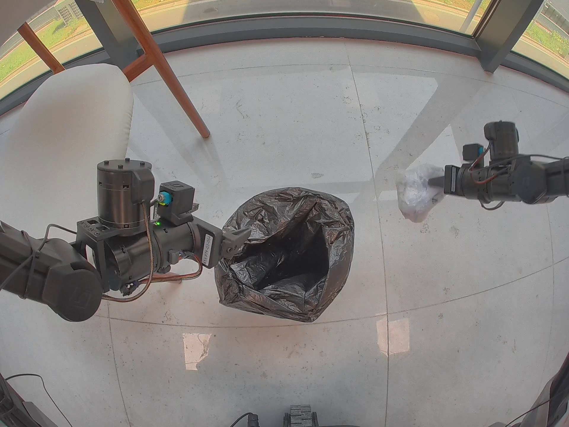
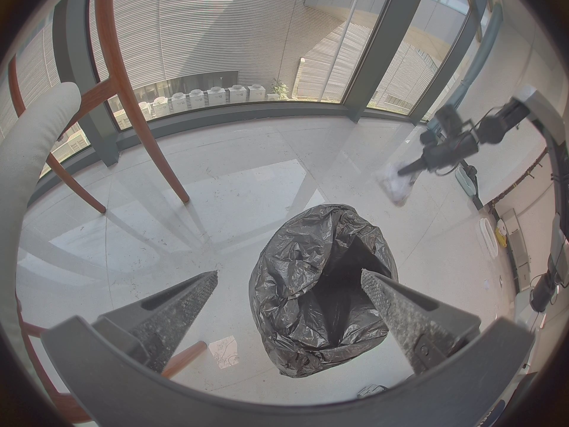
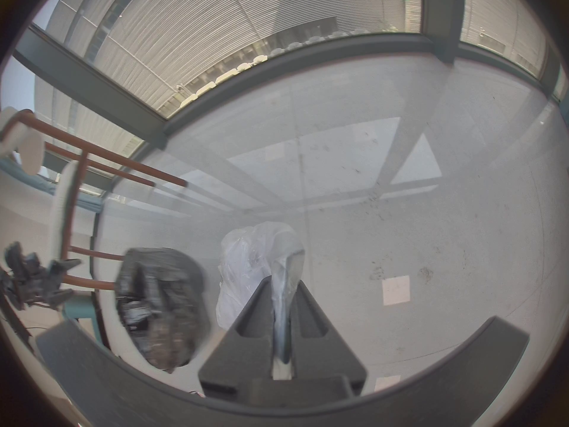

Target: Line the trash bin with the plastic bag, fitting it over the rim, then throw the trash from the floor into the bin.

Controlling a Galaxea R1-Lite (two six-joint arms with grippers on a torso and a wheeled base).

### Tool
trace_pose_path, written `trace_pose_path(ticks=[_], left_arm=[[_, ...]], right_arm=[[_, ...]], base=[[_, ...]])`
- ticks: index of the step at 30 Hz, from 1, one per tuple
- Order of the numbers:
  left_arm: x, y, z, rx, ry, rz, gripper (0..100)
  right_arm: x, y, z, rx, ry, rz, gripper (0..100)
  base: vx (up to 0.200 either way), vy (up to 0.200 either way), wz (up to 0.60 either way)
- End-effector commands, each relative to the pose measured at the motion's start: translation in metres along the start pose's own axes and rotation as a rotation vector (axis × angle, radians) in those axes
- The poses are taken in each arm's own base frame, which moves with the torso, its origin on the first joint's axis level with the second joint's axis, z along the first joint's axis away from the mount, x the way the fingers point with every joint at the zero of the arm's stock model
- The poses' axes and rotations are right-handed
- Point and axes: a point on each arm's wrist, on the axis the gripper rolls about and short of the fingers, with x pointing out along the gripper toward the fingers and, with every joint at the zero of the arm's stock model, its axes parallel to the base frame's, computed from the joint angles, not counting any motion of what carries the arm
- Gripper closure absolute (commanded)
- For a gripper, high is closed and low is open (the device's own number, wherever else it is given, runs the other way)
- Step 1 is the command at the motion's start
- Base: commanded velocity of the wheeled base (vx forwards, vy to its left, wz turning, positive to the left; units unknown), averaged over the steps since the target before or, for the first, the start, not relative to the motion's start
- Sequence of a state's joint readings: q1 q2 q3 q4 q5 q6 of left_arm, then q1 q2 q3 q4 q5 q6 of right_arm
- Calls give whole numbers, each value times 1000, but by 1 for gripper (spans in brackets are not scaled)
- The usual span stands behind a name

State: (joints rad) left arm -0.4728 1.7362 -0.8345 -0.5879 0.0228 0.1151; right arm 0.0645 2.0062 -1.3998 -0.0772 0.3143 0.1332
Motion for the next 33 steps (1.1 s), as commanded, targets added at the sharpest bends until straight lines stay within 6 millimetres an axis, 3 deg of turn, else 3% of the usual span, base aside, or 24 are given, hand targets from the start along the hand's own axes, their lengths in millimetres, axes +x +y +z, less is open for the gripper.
trace_pose_path(ticks=[1, 7, 10, 13, 15, 16, 19, 26, 33], left_arm=[[-5, 0, -3, 2, 2, 0, 0], [-6, 0, -4, 3, 8, -1, 0], [-9, 0, -6, 3, 11, -2, 0], [-11, 0, -6, 3, 11, -1, 0], [-11, 0, -6, 1, 10, -1, 0], [-11, 0, -6, 1, 11, -1, 0], [-11, 0, -9, 3, 20, -2, 0], [-11, 0, -9, 1, 19, -2, 0], [-12, 0, -9, 1, 19, -2, 0]], right_arm=[[-74, 75, 28, -97, -97, 155, 100], [-61, 119, 5, -152, -28, 266, 100], [-54, 131, -6, -168, 10, 297, 100], [-30, 147, -24, -187, 81, 336, 100], [-28, 148, -25, -189, 83, 337, 100], [-7, 159, -30, -204, 70, 366, 100], [15, 173, -36, -222, 59, 388, 100], [57, 184, -63, -235, 133, 387, 100], [74, 187, -56, -234, 103, 384, 100]], base=[[0, 0, 0], [0, 0, 0], [0, 0, 0], [0, 0, 0], [0, 0, 0], [0, 0, 0], [0, 0, 0], [0, 0, 0], [0, 0, 0]])
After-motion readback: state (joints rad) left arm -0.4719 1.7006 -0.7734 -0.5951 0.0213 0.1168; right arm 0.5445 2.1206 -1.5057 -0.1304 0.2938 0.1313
